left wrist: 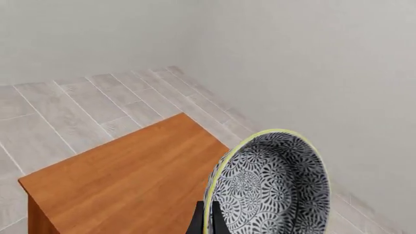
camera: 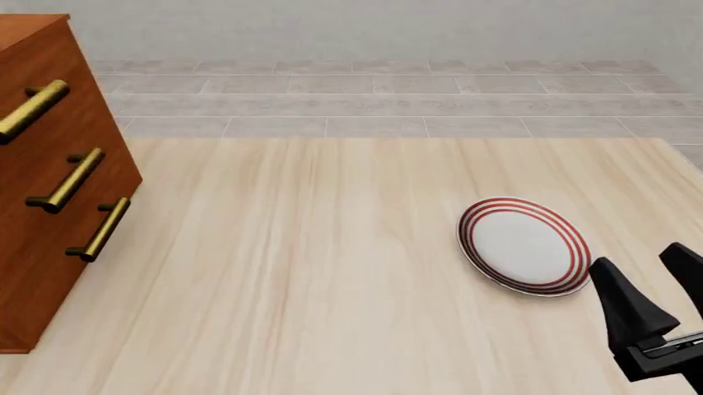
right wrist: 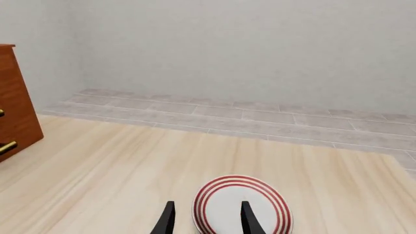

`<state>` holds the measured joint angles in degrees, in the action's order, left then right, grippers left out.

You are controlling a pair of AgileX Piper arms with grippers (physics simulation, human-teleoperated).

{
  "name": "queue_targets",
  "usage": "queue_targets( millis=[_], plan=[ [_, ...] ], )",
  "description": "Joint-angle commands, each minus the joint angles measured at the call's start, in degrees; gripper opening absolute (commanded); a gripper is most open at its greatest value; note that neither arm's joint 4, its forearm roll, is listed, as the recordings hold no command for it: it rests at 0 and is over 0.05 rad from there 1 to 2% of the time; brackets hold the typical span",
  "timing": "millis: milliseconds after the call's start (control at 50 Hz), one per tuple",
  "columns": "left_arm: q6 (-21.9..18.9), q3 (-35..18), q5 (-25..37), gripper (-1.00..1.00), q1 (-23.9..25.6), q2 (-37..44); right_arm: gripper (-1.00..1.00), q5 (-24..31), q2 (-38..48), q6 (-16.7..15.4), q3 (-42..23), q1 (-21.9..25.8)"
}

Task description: Put the bowl on top of the cabinet.

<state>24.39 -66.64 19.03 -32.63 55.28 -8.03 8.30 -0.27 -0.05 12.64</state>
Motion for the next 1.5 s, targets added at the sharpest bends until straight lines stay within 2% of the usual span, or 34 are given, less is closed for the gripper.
queue_targets(
  millis=[20, 60, 120, 140, 200, 240, 300, 380, 440, 520, 540, 600, 680, 740, 780, 880, 980, 1060, 1160, 1180, 1340, 1400, 1500],
  plan=[
    [-1.65, 1.01, -1.89, -1.00, -2.46, 1.54, 1.00, -0.01, 0.01, -0.01, 0.00, 0.00],
    [-1.58, -0.39, -0.96, -1.00, -2.87, 2.58, 1.00, 0.01, -0.01, -0.01, 0.00, -0.01],
    [-1.96, 1.97, -2.66, -1.00, -3.16, 2.45, 1.00, 0.01, -0.02, -0.01, 0.00, -0.01],
    [-1.62, 0.25, -1.69, -1.00, -3.41, 3.59, 1.00, 0.00, -0.01, 0.00, 0.00, 0.00],
    [-1.46, -0.05, -1.60, -1.00, -4.00, 4.44, 1.00, -0.01, 0.01, 0.00, 0.00, -0.01],
    [-1.45, 2.43, -3.70, -1.00, -4.63, 4.35, 1.00, 0.00, 0.00, 0.00, 0.00, -0.01],
    [-1.25, 1.17, -3.22, -1.00, -5.38, 5.69, 1.00, 0.00, 0.00, -0.01, 0.00, -0.01],
    [-1.64, 3.33, -4.82, -1.00, -5.71, 6.17, 1.00, -0.01, 0.01, 0.01, 0.00, -0.01],
    [-2.01, 1.55, -3.92, -1.00, -6.31, 7.37, 1.00, -0.01, 0.02, 0.00, 0.00, 0.00],
    [-2.25, 1.27, -3.29, -1.00, -6.14, 8.16, 1.00, -0.01, 0.02, 0.00, 0.00, 0.01],
    [-2.58, 3.27, -4.99, -1.00, -6.57, 8.10, 1.00, 0.00, -0.01, 0.00, 0.00, 0.00],
    [-2.75, 3.70, -5.39, -1.00, -6.54, 8.53, 1.00, 0.00, -0.01, 0.01, 0.00, 0.00],
    [-2.80, 2.04, -4.17, -1.00, -6.46, 9.30, 1.00, 0.00, 0.00, -0.01, 0.00, 0.00],
    [-2.68, 3.94, -5.42, -1.00, -6.24, 9.12, 1.00, 0.01, -0.01, -0.01, 0.00, -0.01],
    [-2.83, 2.41, -4.33, -1.00, -6.12, 9.60, 1.00, -0.01, 0.02, 0.00, 0.00, 0.00],
    [-3.12, 4.37, -5.66, -1.00, -5.80, 9.40, 1.00, 0.00, -0.01, 0.00, 0.00, 0.00],
    [-3.16, 2.28, -4.26, -1.00, -5.75, 10.07, 1.00, -0.02, 0.03, 0.00, 0.00, 0.00],
    [-3.32, 3.47, -5.11, -1.00, -5.87, 9.68, 1.00, 0.01, -0.02, 0.00, 0.00, 0.00],
    [-3.33, 2.25, -4.50, -1.00, -6.29, 9.53, 1.00, -0.01, 0.02, 0.00, 0.00, -0.01],
    [-3.37, 1.55, -3.79, 1.00, -6.17, 9.76, 1.00, 0.00, 0.00, 0.00, 0.00, -0.02],
    [-3.06, 0.55, -3.07, 1.00, -6.10, 9.20, 1.00, 0.02, -0.03, 0.01, 0.00, -0.02],
    [-3.15, 1.93, -4.27, 1.00, -6.04, 8.71, 1.00, 0.00, 0.00, -0.01, 0.00, 0.00],
    [-2.64, 0.08, -3.35, 1.00, -6.02, 8.20, 1.00, 0.01, -0.01, -0.01, 0.00, -0.01]
  ],
)
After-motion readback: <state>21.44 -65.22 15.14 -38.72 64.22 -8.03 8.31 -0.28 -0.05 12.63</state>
